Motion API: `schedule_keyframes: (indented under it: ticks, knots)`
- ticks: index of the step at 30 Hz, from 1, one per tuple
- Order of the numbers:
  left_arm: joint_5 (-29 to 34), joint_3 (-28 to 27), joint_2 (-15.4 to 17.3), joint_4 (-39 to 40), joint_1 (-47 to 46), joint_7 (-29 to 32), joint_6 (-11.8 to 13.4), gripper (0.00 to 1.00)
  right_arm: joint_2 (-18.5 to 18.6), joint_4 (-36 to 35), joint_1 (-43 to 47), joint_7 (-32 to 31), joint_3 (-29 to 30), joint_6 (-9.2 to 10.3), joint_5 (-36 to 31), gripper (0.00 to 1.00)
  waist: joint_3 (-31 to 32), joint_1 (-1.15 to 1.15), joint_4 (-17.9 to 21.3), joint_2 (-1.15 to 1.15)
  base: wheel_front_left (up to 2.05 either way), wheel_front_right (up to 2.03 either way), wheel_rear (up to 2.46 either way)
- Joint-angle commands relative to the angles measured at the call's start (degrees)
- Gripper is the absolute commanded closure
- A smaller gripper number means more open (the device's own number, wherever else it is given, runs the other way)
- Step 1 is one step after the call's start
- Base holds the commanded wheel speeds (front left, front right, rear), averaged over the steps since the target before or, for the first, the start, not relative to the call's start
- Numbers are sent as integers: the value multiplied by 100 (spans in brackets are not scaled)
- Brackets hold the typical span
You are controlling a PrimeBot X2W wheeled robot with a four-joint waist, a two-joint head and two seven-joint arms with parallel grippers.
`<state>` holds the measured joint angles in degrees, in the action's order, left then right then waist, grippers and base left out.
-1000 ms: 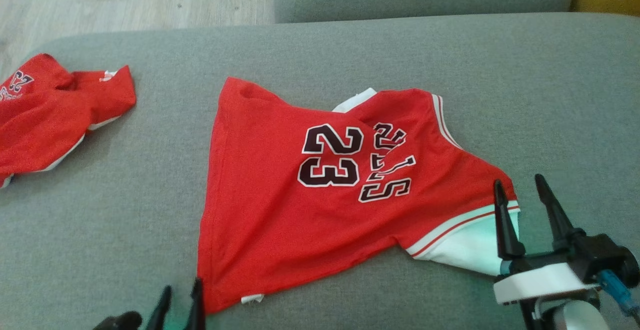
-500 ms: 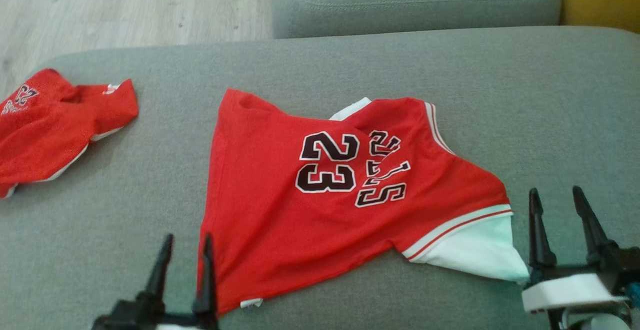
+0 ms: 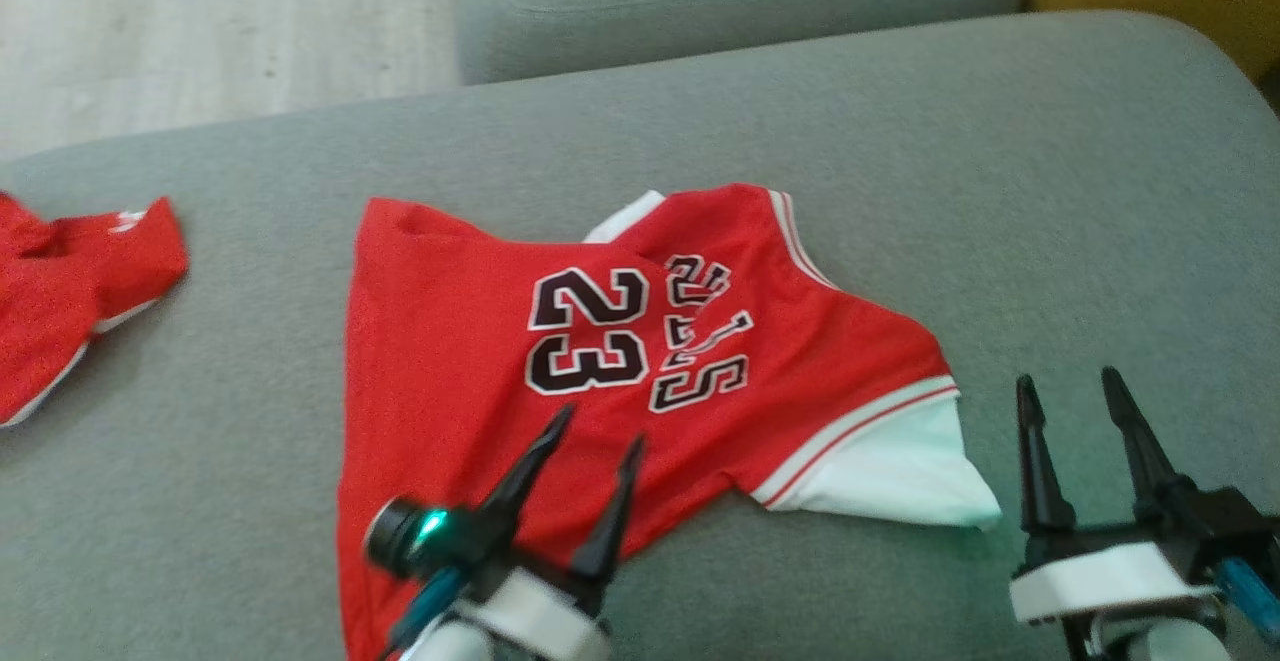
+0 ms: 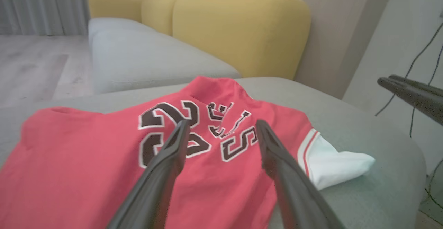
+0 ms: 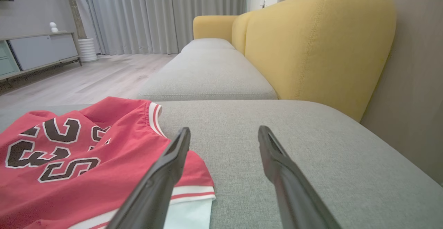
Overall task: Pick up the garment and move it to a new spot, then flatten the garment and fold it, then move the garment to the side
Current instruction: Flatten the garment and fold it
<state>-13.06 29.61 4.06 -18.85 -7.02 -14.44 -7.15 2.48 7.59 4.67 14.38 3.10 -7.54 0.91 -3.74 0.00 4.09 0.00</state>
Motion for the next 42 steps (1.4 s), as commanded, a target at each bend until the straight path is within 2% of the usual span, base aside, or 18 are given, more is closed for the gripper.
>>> schedule_keyframes:
  ticks: [1, 10, 22, 23, 25, 31, 37, 42]
  knots:
    - [-25, -5, -59, 23, -429, -32, -24, 0, 40, -221, -337, 62, -186, 5, 28, 0, -121, 0, 170, 0, 0, 0, 0]
    - [-776, 1398, -112, -1057, -1909, 217, -33, 0, 40, -366, -675, 62, -438, 5, 108, 0, -591, 0, 735, 0, 0, 0, 0]
    - [-1233, 2195, -117, -2258, -2789, 372, -33, 1, 40, -452, -825, 62, -515, 5, 231, 0, -894, 0, 1128, 0, 0, 0, 0]
    - [-1288, 2260, -117, -2319, -2822, 372, -33, 54, 40, -451, -830, 62, -516, 5, 235, 0, -901, 0, 1148, 0, 0, 0, 0]
    - [-1413, 2399, -117, -2399, -2878, 361, -33, 100, 40, -453, -841, 62, -504, 5, 245, 0, -914, 0, 1173, 0, 0, 0, 0]
    - [-1714, 2850, -117, -2412, -2958, 256, -34, 100, 40, -433, -823, 62, -446, 5, 236, 0, -857, 0, 1154, 0, 0, 0, 0]
    - [-2206, 3395, -100, -1969, -2870, 173, -34, 100, 40, -407, -757, 62, -339, 5, 188, 0, -719, 0, 1048, 0, 0, 0, 0]
    - [-2675, 3630, 159, -1277, -2860, 106, -34, 100, 40, -393, -701, 62, -313, 5, 133, 0, -647, 0, 952, 0, 0, 0, 0]
